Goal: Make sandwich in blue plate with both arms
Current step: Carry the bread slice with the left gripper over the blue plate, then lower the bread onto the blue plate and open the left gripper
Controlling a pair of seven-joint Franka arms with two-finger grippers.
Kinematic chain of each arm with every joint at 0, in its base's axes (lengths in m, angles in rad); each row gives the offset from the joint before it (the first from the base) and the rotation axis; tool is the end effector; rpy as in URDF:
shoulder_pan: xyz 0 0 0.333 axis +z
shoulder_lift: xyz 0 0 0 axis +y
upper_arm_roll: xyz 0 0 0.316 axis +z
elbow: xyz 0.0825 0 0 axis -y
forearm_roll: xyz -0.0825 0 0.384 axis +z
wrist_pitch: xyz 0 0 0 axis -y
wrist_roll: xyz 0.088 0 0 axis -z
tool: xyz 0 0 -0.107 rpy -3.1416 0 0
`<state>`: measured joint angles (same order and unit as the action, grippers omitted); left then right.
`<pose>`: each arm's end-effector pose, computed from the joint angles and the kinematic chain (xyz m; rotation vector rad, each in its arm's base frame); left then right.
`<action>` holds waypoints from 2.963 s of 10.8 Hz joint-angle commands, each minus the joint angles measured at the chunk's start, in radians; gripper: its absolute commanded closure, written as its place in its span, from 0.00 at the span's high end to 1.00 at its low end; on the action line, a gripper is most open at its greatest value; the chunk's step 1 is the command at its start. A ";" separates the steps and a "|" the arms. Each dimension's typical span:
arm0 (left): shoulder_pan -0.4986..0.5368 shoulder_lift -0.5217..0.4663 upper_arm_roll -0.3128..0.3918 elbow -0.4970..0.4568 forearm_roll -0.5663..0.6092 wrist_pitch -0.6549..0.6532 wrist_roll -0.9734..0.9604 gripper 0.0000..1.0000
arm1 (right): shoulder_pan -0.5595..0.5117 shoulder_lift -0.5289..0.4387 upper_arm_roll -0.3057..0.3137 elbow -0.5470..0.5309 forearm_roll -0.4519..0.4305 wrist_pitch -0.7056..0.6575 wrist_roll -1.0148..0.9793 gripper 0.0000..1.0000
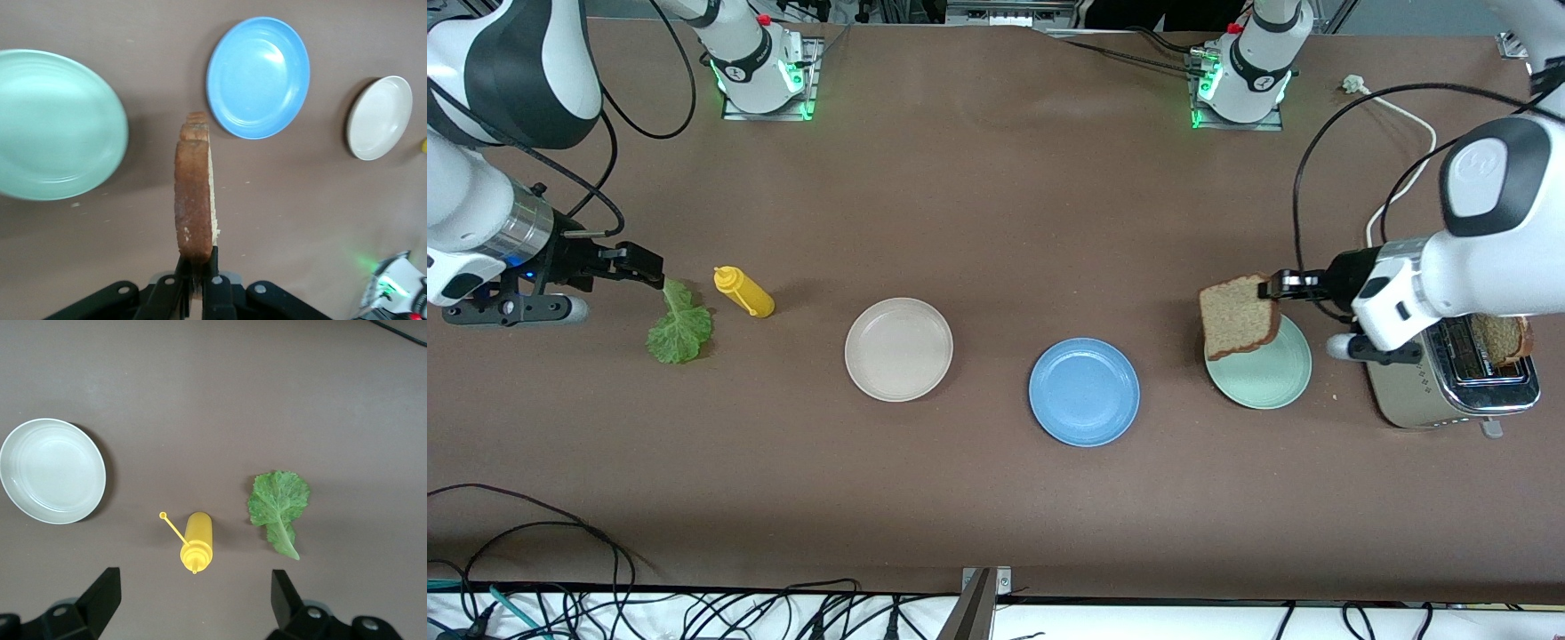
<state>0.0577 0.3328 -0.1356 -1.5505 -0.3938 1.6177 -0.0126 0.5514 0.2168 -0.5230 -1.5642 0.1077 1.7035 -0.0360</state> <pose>0.6269 -0.0787 0.4497 2.6945 0.0106 -0.3840 0.6139 0.0549 0.5267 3.1382 0.0865 -0.0757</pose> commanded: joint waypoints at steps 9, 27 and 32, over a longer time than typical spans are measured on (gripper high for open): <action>-0.237 0.291 0.014 0.050 -0.241 0.356 -0.001 0.00 | -0.007 -0.002 0.000 0.003 -0.010 -0.001 -0.021 1.00; -0.286 0.427 0.033 0.104 -0.243 0.495 0.068 0.40 | -0.010 0.006 0.000 0.003 -0.010 -0.002 -0.030 1.00; -0.234 0.436 0.033 0.098 -0.240 0.495 0.146 1.00 | -0.014 0.007 0.000 0.001 -0.010 -0.001 -0.033 1.00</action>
<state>-0.2112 0.7533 -0.1032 -1.4752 -0.6138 2.1142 0.0644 0.5454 0.2251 -0.5245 -1.5647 0.1072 1.7033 -0.0516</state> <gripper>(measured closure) 0.317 0.000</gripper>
